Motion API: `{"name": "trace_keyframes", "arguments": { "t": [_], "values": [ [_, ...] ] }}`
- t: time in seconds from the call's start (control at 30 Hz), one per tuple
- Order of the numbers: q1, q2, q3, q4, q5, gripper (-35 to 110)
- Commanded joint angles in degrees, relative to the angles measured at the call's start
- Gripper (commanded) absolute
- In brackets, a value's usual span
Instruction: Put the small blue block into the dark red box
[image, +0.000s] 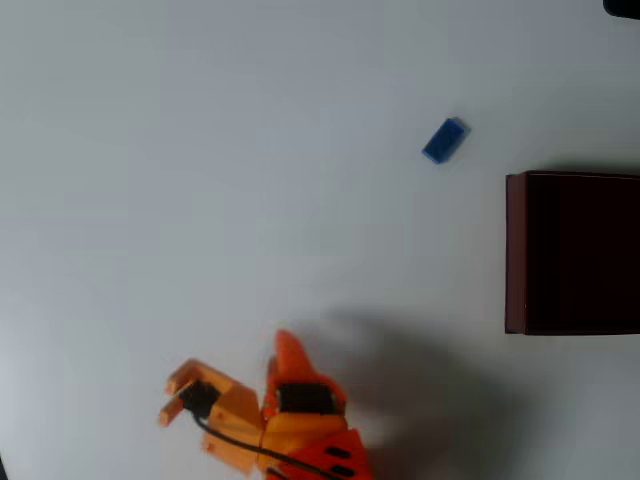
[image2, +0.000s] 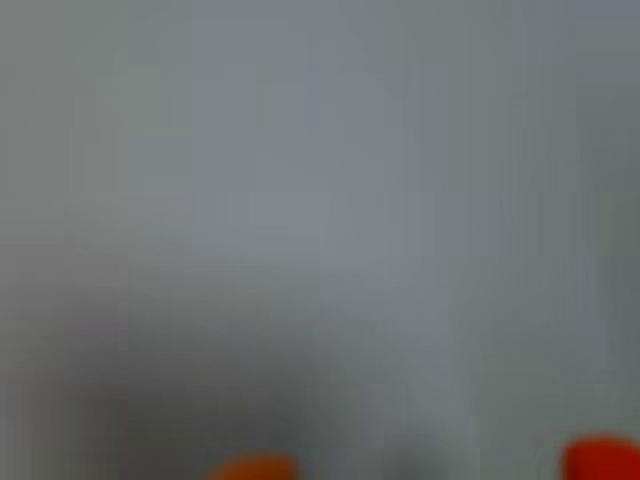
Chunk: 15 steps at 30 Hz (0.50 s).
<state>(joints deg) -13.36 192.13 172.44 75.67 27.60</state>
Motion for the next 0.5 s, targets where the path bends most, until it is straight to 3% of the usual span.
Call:
{"name": "trace_keyframes", "arguments": {
  "t": [0.0,0.17,0.47],
  "values": [
    [5.1,0.26,-3.78,2.81,10.37,18],
    [14.94,-5.62,-10.99,3.16,24.61,22],
    [24.61,-42.54,-35.51,7.73,45.35,22]
  ]
}}
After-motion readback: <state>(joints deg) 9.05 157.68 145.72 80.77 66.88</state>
